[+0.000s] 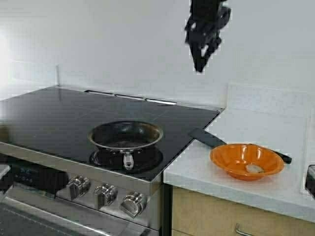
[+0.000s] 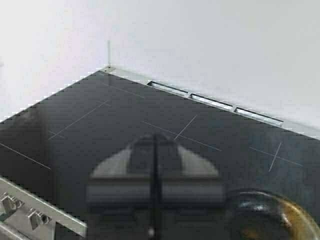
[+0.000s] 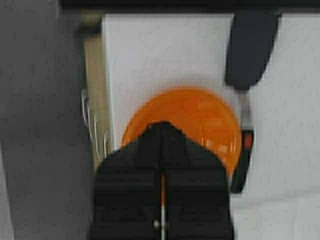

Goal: Add oil to the pan and cook the shrimp and serve it

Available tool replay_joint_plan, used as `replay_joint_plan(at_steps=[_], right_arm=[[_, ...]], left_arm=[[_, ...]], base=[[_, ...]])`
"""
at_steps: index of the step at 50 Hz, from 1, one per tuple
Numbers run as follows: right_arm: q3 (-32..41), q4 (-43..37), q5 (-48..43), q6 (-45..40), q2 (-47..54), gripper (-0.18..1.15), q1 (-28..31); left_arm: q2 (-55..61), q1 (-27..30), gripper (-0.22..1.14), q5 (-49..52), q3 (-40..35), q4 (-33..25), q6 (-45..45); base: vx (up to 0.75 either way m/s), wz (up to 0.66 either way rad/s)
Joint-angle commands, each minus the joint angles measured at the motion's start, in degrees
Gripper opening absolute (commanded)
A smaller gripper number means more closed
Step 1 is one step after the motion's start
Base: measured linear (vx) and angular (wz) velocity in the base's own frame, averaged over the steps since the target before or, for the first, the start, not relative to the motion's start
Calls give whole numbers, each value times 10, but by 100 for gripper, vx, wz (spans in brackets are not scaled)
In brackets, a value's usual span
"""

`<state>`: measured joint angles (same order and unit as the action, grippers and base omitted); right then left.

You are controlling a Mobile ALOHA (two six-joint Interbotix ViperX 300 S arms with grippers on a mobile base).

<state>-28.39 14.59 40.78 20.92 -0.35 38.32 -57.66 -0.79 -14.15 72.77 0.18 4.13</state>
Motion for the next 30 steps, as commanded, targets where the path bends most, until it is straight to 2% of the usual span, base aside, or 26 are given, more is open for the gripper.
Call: replay_joint_plan(at_steps=[1,6,11,30], right_arm=[[-9,103,30,-93,9,11,37],[-24,273,94,-237,40,11,90],[-37,372,114,-358,65,11,126],[-57,417,89,-627,194,11,183]], left_arm=[[3,0,3,-3,-11,-2,1],[3,1,3,-3,-11,-1,2],[3,0,3,-3,-11,-2,5],[3,0,3,-3,-10,-2,15]], base=[[0,0],[0,0],[0,0],[0,0]])
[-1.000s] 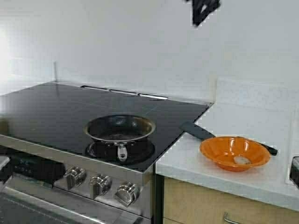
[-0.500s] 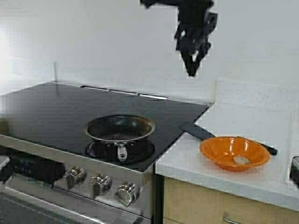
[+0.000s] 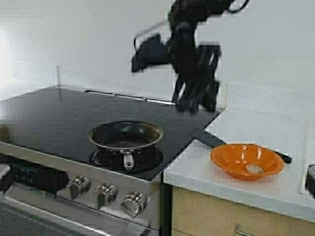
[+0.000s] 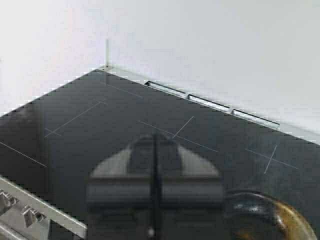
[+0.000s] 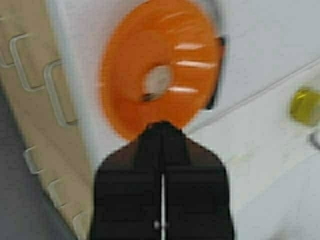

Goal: Add oil to the pan and cook the shrimp and serve it

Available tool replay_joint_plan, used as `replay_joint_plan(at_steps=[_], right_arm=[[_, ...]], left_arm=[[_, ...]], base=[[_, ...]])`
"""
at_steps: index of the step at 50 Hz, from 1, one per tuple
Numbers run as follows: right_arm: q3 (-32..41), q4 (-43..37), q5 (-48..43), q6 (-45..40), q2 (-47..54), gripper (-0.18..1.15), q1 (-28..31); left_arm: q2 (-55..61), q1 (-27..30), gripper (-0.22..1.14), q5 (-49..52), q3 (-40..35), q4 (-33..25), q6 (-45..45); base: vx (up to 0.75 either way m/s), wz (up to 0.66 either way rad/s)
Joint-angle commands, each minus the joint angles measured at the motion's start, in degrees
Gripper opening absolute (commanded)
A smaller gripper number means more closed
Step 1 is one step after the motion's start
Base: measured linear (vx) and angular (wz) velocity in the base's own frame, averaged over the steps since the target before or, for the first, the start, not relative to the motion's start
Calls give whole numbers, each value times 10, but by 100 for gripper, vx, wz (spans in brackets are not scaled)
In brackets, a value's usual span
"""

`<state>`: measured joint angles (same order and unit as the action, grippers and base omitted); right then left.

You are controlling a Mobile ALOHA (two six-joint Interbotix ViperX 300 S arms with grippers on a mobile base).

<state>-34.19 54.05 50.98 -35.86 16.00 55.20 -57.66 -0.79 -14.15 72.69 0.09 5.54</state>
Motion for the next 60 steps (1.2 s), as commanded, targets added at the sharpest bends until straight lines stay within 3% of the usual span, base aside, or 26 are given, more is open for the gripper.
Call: replay_joint_plan(at_steps=[1,6,17,20,43,60], right_arm=[[2,30,-14,-78,40,12,17],[1,90,-7,-183,78,23,20],[-21,174,27,-297,146,86,19],[-23,178,27,-311,157,97,20],[-14,266,42,-426,229,97,19],[17,298,61,-442,278,96,-20]], left_arm=[[3,0,3,-3,-9,-1,1],[3,1,3,-3,-9,-1,2],[3,1,3,-3,-8,0,2],[3,1,3,-3,-9,0,3],[3,0,3,-3,-6,-1,4],[6,0,3,-3,-5,-1,4]], base=[[0,0],[0,0],[0,0],[0,0],[0,0],[0,0]])
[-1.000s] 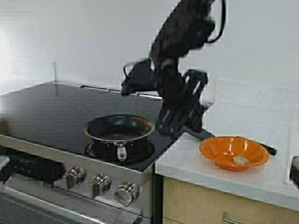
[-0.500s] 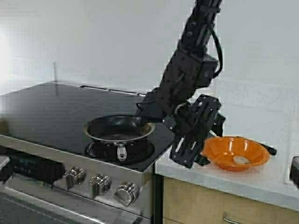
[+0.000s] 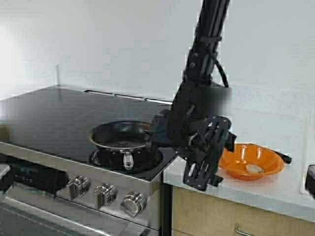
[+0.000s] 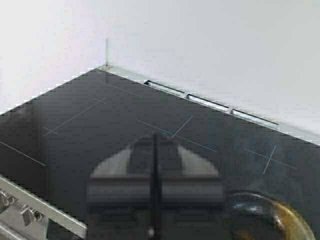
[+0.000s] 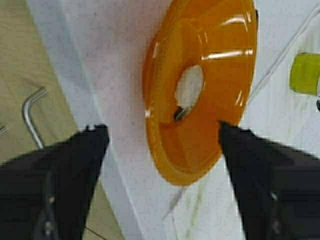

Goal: Add oil to the pan and cook the shrimp and serve it

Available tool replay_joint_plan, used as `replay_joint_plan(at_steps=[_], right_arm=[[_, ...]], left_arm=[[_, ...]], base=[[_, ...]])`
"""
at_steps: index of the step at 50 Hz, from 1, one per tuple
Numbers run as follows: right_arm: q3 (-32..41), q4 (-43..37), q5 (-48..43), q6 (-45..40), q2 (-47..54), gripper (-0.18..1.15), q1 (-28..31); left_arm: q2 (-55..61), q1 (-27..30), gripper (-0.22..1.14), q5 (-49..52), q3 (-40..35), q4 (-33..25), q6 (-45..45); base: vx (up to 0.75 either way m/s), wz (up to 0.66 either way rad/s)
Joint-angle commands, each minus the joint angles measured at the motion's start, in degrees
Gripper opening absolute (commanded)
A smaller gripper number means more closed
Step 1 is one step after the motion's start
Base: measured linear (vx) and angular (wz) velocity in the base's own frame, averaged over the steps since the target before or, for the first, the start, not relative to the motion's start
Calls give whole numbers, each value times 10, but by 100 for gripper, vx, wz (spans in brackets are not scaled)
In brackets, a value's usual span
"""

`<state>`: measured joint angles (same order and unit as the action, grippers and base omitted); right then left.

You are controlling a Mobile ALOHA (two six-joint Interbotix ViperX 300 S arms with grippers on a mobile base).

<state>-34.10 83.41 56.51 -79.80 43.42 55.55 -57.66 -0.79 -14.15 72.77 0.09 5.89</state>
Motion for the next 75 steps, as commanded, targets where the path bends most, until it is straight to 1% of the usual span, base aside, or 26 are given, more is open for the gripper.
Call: replay_joint_plan(at_steps=[1,10,12,15,19,22,27,29,30,32,36,38,48,53,63,75], right_arm=[[18,6,4,-3,6,96,-26],[35,32,0,-3,17,94,-49],[39,34,-6,-2,19,92,-54],[43,34,-14,-2,25,84,-62],[48,34,-18,-1,32,66,-69],[51,34,-19,6,35,45,-70],[55,34,-19,10,34,6,-69],[56,33,-20,11,32,-4,-69],[57,33,-20,13,29,-7,-69],[59,31,-19,18,25,-5,-69],[61,25,-19,37,8,5,-69],[61,22,-19,48,-4,8,-66],[77,4,-27,105,-90,5,-47],[100,-25,-47,138,-132,5,-38],[176,-107,-139,209,-182,5,-35],[274,-178,-282,256,-178,5,-39]], left_arm=[[6,1,3,-3,-6,0,1],[8,1,3,-3,-6,-1,1],[8,0,3,-3,-6,0,1],[8,1,3,-3,-6,0,1],[9,0,3,-3,-5,-1,1],[9,1,3,-3,-5,-1,1],[8,0,3,-3,-5,-1,1],[9,1,3,-3,-5,0,1],[9,0,3,-3,-5,0,1],[9,0,3,-3,-5,-1,1],[9,0,3,-3,-4,-1,1],[9,0,3,-3,-4,0,1],[9,0,3,-3,-4,-1,1],[9,0,3,-3,-5,0,1],[9,0,3,-3,-5,-1,1],[8,1,3,-3,-5,-1,2]], base=[[0,0],[0,0],[0,0],[0,0],[0,0],[0,0],[0,0],[0,0],[0,0],[0,0],[0,0],[0,0],[0,0],[0,0],[0,0],[0,0]])
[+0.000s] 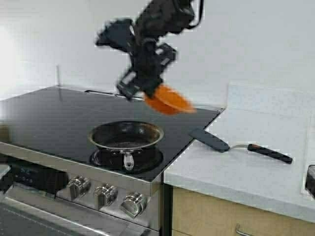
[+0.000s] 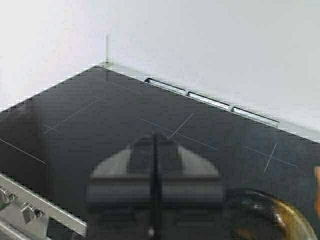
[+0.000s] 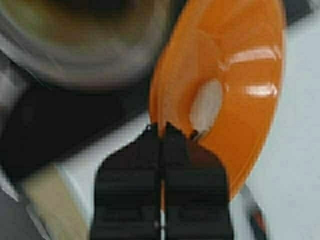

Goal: Add oil to the pan and cook the shrimp and serve it

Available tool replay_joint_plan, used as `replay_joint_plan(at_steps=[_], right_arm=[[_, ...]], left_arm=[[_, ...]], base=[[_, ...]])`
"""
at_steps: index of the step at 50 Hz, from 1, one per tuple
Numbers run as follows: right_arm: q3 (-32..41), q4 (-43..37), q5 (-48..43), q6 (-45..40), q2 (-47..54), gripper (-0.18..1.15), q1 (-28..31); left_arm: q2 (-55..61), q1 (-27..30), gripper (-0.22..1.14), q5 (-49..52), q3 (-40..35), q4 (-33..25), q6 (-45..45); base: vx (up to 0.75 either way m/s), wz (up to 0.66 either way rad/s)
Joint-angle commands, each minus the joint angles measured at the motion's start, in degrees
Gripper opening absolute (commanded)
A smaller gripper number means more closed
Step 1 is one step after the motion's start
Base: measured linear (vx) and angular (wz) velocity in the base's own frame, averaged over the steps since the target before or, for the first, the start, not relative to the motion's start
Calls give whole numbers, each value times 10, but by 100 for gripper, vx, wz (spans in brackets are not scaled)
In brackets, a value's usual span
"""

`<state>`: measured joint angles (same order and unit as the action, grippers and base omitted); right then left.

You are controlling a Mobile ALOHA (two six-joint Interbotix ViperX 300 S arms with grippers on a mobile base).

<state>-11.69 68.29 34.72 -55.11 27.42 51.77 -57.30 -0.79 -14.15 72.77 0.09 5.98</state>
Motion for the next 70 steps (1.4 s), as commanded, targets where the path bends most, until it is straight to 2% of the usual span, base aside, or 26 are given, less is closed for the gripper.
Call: replay_joint_plan(at_steps=[1,7,13,22,29,37,43,51,59,70], right_arm=[[56,-33,-77,9,-16,5,-2],[84,-82,-179,10,-9,5,-24],[77,-151,-313,10,-9,5,-55],[44,-229,-446,10,-2,5,-108],[5,-268,-603,-6,13,5,-155],[-18,-288,-771,-71,54,5,-202],[-3,-288,-883,-140,110,5,-228],[40,-299,-988,-216,196,5,-246],[93,-350,-1073,-286,272,5,-252],[115,-376,-1110,-323,308,5,-254]], left_arm=[[4,0,3,-3,-5,-1,1],[4,0,3,-3,-5,-1,1],[2,0,3,-3,-4,0,1],[2,0,3,-3,-4,0,1],[2,1,3,-3,-5,-1,0],[2,1,3,-3,-4,-1,0],[2,0,3,-3,-4,0,-1],[2,1,3,-3,-4,0,-1],[4,0,3,-3,-4,0,-2],[4,0,3,-3,-4,0,-2]], base=[[0,0],[0,0],[0,0],[0,0],[0,0],[0,0],[0,0],[0,0],[0,0],[0,0]])
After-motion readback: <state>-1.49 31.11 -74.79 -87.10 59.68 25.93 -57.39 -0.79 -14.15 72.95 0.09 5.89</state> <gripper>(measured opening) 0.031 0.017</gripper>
